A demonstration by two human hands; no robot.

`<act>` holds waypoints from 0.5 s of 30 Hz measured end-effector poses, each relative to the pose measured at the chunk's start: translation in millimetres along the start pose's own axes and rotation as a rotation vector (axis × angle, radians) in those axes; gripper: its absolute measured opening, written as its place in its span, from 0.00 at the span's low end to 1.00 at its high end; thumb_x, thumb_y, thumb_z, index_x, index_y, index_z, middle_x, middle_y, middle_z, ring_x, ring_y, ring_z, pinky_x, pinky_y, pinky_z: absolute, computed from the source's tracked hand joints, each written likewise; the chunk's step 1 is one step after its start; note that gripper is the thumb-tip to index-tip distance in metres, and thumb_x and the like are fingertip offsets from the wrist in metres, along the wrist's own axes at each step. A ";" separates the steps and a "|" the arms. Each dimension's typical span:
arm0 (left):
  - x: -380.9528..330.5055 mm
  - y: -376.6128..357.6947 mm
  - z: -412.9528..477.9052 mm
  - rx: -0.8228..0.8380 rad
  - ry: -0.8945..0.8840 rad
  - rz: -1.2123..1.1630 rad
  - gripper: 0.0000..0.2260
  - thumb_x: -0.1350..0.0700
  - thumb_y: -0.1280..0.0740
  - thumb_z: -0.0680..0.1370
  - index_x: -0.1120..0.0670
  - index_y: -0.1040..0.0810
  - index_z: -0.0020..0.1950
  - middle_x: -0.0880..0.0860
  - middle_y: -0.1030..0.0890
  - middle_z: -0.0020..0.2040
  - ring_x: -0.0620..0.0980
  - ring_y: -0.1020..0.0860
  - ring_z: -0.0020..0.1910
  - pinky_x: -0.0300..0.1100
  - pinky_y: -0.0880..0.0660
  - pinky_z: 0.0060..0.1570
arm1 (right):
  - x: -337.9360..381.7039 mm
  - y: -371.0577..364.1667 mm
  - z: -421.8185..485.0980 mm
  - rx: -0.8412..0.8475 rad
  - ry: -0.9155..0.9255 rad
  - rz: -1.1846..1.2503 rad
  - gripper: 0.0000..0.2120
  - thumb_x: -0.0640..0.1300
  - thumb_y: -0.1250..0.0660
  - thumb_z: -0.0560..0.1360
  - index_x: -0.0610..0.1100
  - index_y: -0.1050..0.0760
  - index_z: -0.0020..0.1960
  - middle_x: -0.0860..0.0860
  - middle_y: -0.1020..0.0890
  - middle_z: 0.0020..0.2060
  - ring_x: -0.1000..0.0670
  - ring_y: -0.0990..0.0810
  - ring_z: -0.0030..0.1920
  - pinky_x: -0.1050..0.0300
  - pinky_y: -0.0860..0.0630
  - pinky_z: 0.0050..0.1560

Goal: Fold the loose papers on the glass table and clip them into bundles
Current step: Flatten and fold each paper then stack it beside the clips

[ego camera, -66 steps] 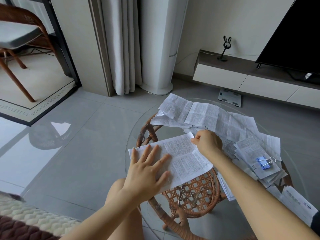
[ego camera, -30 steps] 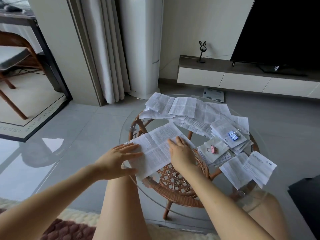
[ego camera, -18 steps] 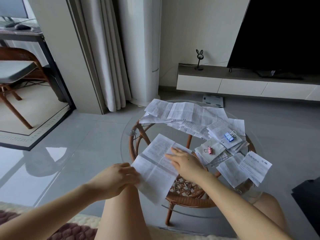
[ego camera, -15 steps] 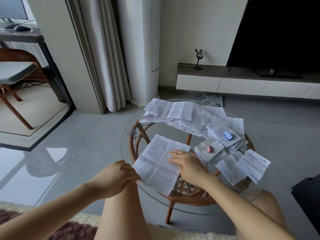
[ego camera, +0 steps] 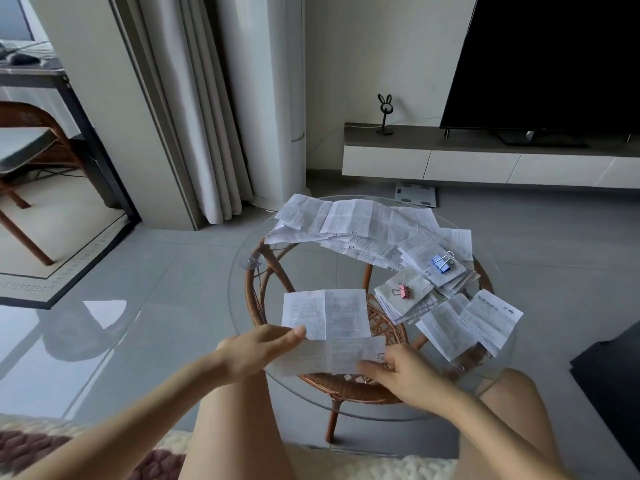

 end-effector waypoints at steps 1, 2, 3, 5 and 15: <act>13.0 0.0 1.1 0.023 0.087 -0.021 0.42 0.16 0.49 0.57 0.38 0.22 0.59 0.40 0.22 0.61 0.46 0.27 0.64 0.52 0.37 0.70 | -0.5 0.5 -0.4 0.015 -0.008 0.009 0.13 0.53 0.36 0.76 0.50 0.22 0.58 0.73 0.23 0.39 0.73 0.25 0.44 0.75 0.29 0.47; 19.1 -1.8 0.2 0.058 0.137 -0.063 0.48 0.15 0.49 0.56 0.42 0.25 0.65 0.44 0.25 0.66 0.47 0.29 0.67 0.51 0.41 0.72 | 0.0 0.8 0.3 0.019 0.003 0.026 0.18 0.57 0.36 0.75 0.48 0.22 0.59 0.73 0.22 0.40 0.72 0.24 0.45 0.73 0.28 0.48; 20.0 -3.8 0.5 0.088 0.137 -0.134 0.51 0.16 0.48 0.55 0.46 0.28 0.68 0.46 0.26 0.67 0.47 0.30 0.68 0.50 0.41 0.73 | -5.7 2.0 3.5 0.009 -0.023 0.053 0.24 0.63 0.37 0.73 0.46 0.22 0.59 0.69 0.19 0.42 0.68 0.22 0.46 0.69 0.26 0.50; 8.9 -1.4 -3.1 0.081 0.089 -0.259 0.49 0.18 0.45 0.56 0.49 0.24 0.64 0.46 0.20 0.61 0.43 0.24 0.61 0.43 0.35 0.69 | -18.6 7.8 9.1 -0.057 -0.053 0.089 0.37 0.74 0.41 0.66 0.42 0.20 0.51 0.53 0.16 0.43 0.53 0.18 0.45 0.53 0.21 0.50; -23.7 20.5 -33.9 -0.768 0.006 0.180 0.16 0.53 0.38 0.80 0.53 0.26 0.67 0.46 0.18 0.39 0.37 0.28 0.30 0.29 0.30 0.33 | -3.8 28.6 27.4 -0.443 -0.143 -0.046 0.16 0.49 0.33 0.75 0.39 0.28 0.35 0.52 0.25 0.29 0.58 0.31 0.28 0.68 0.34 0.27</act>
Point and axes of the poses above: each hand's wrist, its own z-axis towards the middle knuckle, its own y-axis out of the back of the hand, x = y × z, the point moved 10 cm from there along z, towards the middle knuckle
